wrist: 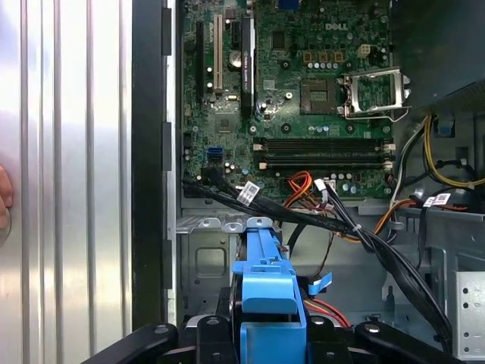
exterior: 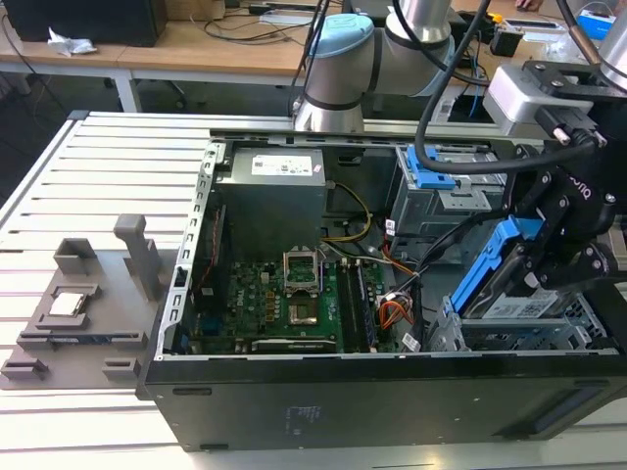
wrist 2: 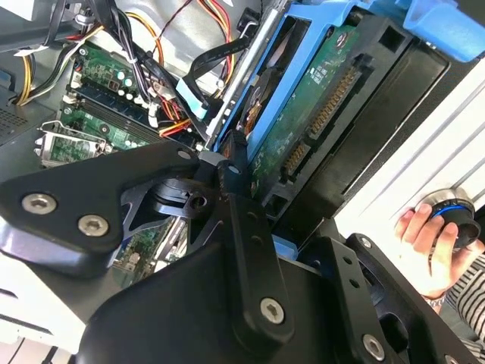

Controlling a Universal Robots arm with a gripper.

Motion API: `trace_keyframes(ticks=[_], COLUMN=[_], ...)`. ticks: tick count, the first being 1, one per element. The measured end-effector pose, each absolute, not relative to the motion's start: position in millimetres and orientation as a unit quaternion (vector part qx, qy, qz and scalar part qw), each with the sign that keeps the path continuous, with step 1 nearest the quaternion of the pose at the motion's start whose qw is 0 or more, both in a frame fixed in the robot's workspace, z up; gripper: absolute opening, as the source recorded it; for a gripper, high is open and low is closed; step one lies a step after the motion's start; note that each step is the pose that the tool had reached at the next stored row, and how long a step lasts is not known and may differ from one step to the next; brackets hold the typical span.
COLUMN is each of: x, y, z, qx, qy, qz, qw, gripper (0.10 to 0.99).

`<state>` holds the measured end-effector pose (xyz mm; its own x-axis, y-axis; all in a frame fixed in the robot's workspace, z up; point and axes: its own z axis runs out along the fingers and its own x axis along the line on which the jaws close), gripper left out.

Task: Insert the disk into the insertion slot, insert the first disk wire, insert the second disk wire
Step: 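Insert the disk into the insertion slot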

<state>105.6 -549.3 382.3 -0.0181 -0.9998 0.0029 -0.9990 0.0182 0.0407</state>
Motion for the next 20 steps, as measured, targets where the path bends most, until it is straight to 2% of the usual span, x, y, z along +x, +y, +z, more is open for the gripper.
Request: trace_keyframes(ticks=[10,11,12,18,19,20], x=[105.5,105.5,105.5,105.5,105.5,105.5], y=[-549.4,-549.4,-549.4,-549.4,-549.4,-549.3], z=[378.6,378.5,378.5,378.2,378.1,378.1], qx=[0.7,0.7,0.7,0.7,0.701,0.701], qy=[-0.713,-0.713,-0.713,-0.713,-0.713,-0.713], qz=[-0.013,-0.013,-0.013,-0.013,-0.013,-0.013], qw=[0.016,0.015,0.015,0.015,0.015,0.015], gripper=[0.361,0.373,0.439,0.439,0.424,0.357])
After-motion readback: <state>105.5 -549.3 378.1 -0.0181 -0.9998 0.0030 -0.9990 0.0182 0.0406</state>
